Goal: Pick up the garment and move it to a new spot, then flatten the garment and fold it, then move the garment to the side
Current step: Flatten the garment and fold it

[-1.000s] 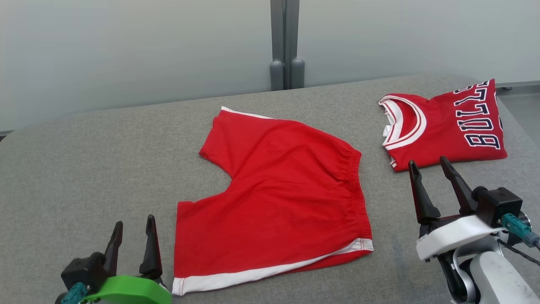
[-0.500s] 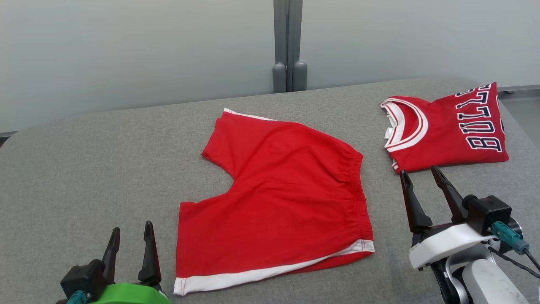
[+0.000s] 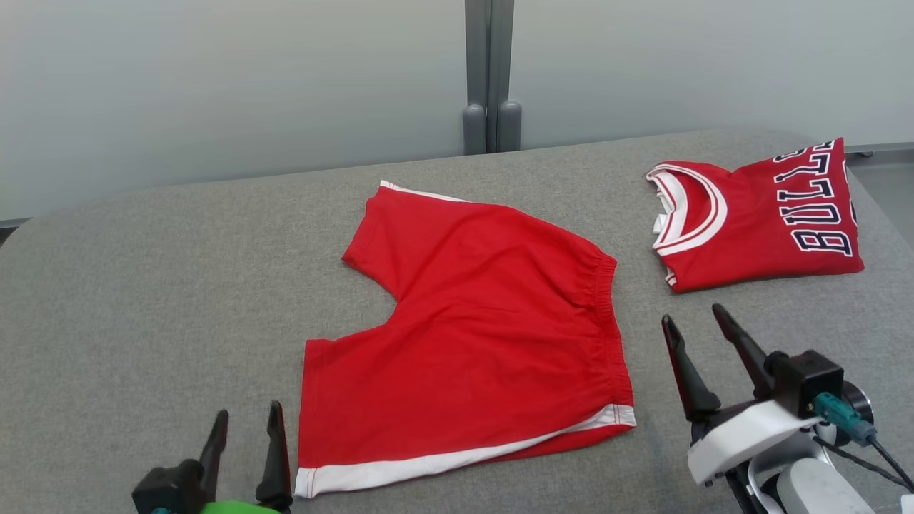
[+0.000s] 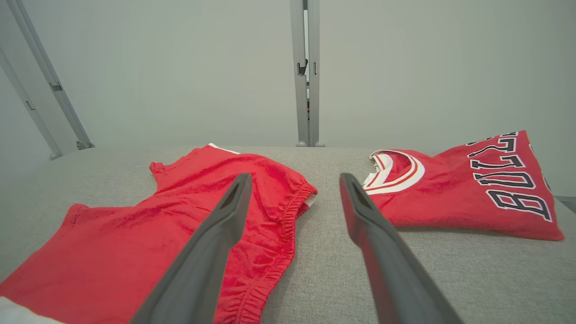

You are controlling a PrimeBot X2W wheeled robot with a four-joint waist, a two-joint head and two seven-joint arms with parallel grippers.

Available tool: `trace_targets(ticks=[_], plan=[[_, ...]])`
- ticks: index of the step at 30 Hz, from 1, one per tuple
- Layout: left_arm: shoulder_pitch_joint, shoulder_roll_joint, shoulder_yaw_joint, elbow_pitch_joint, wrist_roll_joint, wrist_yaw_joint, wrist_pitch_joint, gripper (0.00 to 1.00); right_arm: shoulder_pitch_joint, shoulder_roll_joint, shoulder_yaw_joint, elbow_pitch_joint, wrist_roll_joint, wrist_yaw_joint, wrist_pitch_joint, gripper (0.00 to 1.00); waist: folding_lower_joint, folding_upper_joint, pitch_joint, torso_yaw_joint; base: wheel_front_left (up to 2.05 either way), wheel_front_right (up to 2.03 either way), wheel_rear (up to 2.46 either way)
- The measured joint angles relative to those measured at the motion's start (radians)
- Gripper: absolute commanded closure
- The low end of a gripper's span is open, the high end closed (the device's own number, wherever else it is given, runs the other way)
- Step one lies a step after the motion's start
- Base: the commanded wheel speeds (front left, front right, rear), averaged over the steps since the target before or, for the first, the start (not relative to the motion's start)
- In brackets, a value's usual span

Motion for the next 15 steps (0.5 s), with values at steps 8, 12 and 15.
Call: trace_targets(ticks=[8, 12, 15], plan=[[0.04, 0.001, -0.039, 0.073, -0.002, -0.036, 0.037, 0.0, 0.049, -0.071, 0.117, 0.11, -0.032, 0.117, 0.042, 0.0, 0.0, 0.0, 0.008, 0.007, 0.0, 0.0, 0.0], [0.04, 0.002, -0.048, 0.092, -0.007, -0.045, 0.056, 0.0, 0.057, -0.09, 0.165, 0.17, -0.035, 0.147, 0.076, 0.0, 0.0, 0.0, 0.015, 0.011, 0.0, 0.0, 0.0], [0.04, 0.002, -0.051, 0.093, -0.007, -0.053, 0.057, 0.0, 0.057, -0.09, 0.179, 0.204, -0.035, 0.155, 0.081, 0.0, 0.0, 0.0, 0.02, 0.015, 0.0, 0.0, 0.0]])
